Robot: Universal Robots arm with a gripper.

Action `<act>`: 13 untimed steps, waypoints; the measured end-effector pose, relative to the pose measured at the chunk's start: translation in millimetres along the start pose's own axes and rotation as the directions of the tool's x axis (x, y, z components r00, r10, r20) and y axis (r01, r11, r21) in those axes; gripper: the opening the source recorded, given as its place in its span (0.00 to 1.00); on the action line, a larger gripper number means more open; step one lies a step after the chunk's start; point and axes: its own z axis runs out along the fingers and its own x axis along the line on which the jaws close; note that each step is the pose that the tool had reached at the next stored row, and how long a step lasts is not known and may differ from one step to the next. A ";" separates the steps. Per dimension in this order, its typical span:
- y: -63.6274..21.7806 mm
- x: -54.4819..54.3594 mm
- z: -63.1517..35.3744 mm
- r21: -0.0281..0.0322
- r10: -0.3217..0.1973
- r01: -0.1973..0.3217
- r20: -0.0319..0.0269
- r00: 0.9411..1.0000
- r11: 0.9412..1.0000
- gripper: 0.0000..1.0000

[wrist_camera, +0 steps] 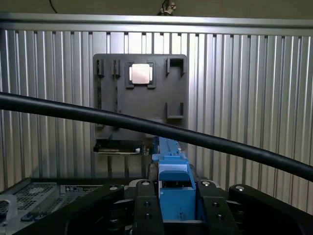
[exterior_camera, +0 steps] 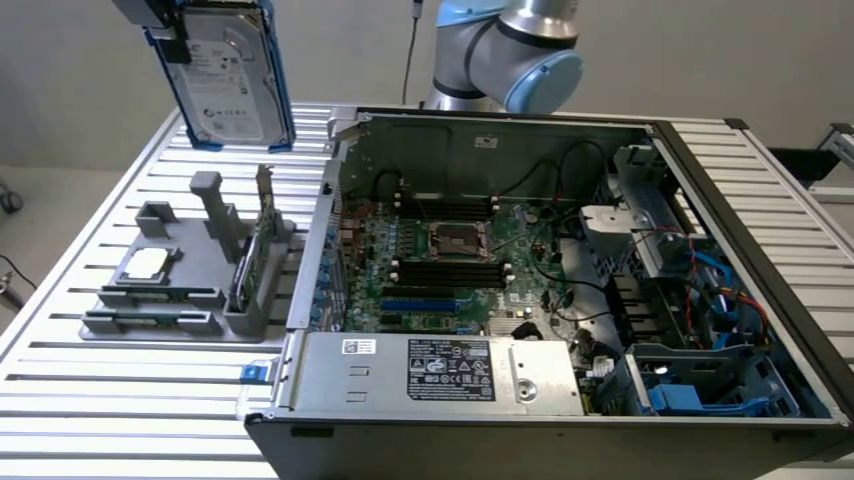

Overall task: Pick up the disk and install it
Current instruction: 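Pick up the disk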

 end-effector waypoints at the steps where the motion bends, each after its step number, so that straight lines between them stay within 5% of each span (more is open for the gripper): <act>1: -4.9 1.1 -1.1 0.000 0.000 0.000 0.000 1.000 1.000 0.33; 13: -58.7 15.0 -14.7 -0.009 0.000 0.000 0.000 1.000 1.000 0.33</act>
